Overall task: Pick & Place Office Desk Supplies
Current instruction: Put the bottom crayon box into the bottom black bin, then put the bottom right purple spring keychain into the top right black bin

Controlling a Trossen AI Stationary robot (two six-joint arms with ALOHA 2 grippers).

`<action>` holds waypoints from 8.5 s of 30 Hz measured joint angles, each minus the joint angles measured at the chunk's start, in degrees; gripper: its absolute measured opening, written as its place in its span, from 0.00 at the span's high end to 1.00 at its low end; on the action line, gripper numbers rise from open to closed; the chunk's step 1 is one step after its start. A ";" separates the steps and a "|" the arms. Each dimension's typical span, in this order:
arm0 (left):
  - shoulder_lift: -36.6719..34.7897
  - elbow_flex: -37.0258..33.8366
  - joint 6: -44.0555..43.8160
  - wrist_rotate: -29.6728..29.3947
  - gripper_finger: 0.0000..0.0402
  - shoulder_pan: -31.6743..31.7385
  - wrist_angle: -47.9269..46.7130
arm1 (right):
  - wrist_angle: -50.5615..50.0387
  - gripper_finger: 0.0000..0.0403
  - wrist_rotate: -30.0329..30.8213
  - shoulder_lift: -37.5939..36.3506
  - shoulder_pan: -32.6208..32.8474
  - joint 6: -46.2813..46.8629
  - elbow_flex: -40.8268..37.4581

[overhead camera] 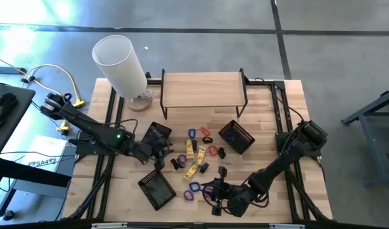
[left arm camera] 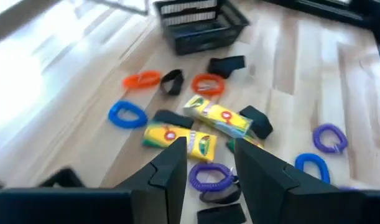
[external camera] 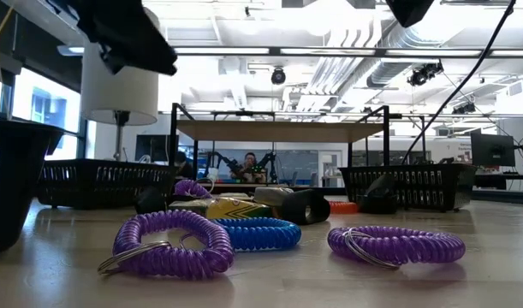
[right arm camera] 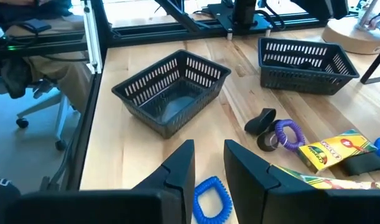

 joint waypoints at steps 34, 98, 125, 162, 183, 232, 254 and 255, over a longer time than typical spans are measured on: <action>20.07 -0.06 4.35 23.61 0.25 -4.40 24.09 | 0.95 0.82 -0.21 0.00 0.16 -0.47 0.07; 42.10 17.33 -18.16 5.75 0.32 -4.05 6.42 | 2.09 0.82 -1.54 -0.02 3.20 -3.07 0.09; 43.46 17.61 -14.69 7.24 0.63 -3.92 3.61 | 2.07 0.82 -1.53 -0.02 3.20 -3.07 0.09; 15.88 17.81 11.07 17.87 0.69 -21.48 -16.78 | 1.81 0.82 -1.54 -0.02 3.16 -3.07 0.09; 22.92 17.81 4.83 15.54 0.69 -21.08 -30.04 | 2.31 0.82 -1.54 -0.04 1.14 -1.30 0.09; 25.15 27.76 5.32 13.49 0.56 -20.61 -26.37 | -8.59 0.82 -32.18 -0.09 -2.48 7.59 0.07; 25.17 27.62 5.36 13.53 0.56 -20.31 -25.44 | -15.76 0.52 -27.18 -0.09 -3.10 12.25 0.09; 25.17 27.62 5.36 13.53 0.56 -20.31 -25.46 | -15.89 0.49 -27.52 -0.09 -2.71 10.31 0.07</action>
